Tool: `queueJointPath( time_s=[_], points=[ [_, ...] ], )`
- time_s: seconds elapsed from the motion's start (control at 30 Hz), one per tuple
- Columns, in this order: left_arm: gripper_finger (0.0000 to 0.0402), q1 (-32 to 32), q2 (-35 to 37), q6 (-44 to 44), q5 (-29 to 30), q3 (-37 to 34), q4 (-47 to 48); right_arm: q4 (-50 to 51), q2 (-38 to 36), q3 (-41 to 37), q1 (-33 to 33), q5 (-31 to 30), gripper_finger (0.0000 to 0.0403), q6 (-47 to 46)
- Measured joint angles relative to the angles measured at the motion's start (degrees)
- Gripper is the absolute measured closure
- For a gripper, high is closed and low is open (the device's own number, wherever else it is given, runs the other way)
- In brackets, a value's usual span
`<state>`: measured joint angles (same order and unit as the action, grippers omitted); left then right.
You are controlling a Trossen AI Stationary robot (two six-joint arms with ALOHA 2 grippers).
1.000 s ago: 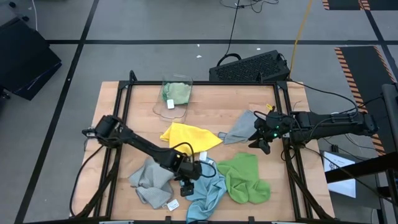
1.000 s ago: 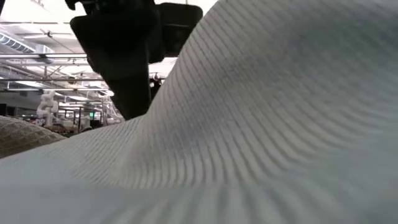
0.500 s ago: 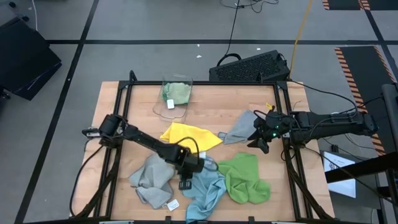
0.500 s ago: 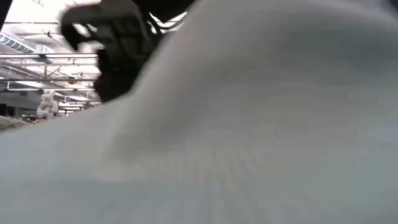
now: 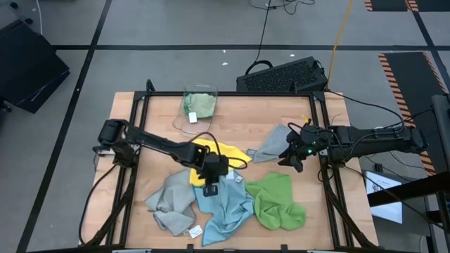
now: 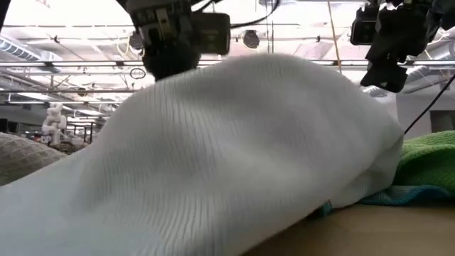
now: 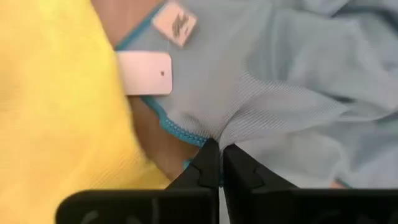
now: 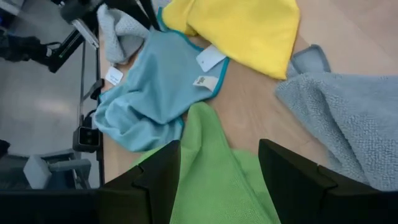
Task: Fold microfiber towels
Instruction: Fold the blue microfiber cloth
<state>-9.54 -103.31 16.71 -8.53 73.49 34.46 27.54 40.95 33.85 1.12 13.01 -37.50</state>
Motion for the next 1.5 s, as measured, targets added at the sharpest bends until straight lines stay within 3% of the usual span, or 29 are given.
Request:
queueJointPath(
  time_s=[0.27, 0.5, 0.6, 0.7, 0.97, 1.07, 1.27, 1.4, 1.5],
  points=[
    [0.0398, 0.62, 7.04, -0.61, 4.42, 0.0, 6.07, -7.47, 0.45, 0.0, 0.16, -4.34, 0.0194, -1.57],
    [0.0398, 0.46, 10.86, -0.62, 2.6, 0.07, 5.95, -18.32, 4.51, 0.02, 1.26, -3.92, 0.0194, -9.0],
    [0.0398, -0.01, 10.67, 0.88, -1.83, 0.04, 6.55, -20.7, 8.19, 0.02, 2.12, -2.49, 0.0194, -13.36],
    [0.0398, -1.31, 10.7, 1.79, -1.44, 0.7, 5.55, -24.35, 12.71, 0.02, 2.67, 2.74, 0.019, -13.72],
    [0.0396, -4.63, 9.7, 3.52, -0.42, -0.37, 6.71, -41.04, 26.81, 0.02, 2.71, 9.66, 0.0117, -1.98],
    [0.0394, -6.05, 9.64, 5.43, -0.38, -0.87, 8.55, -46.24, 33.3, 0.09, 2.79, 10.13, 0.0105, -2.41],
    [0.0395, -9.77, 8.81, 11.15, -0.47, -2.49, 8.03, -47.53, 44.85, 3.87, 2.95, 10.31, 0.0111, -8.56],
    [0.0367, -12.41, 8.27, 16.88, -0.45, -4.86, 8.02, -47.41, 49.79, 7.89, 2.93, 12.53, 0.0111, -9.73],
    [0.0324, -13.22, 8.33, 20.73, -0.95, -5.46, 7.99, -47.35, 51.12, 8.7, 2.95, 14.56, 0.0112, -9.77]
  ],
)
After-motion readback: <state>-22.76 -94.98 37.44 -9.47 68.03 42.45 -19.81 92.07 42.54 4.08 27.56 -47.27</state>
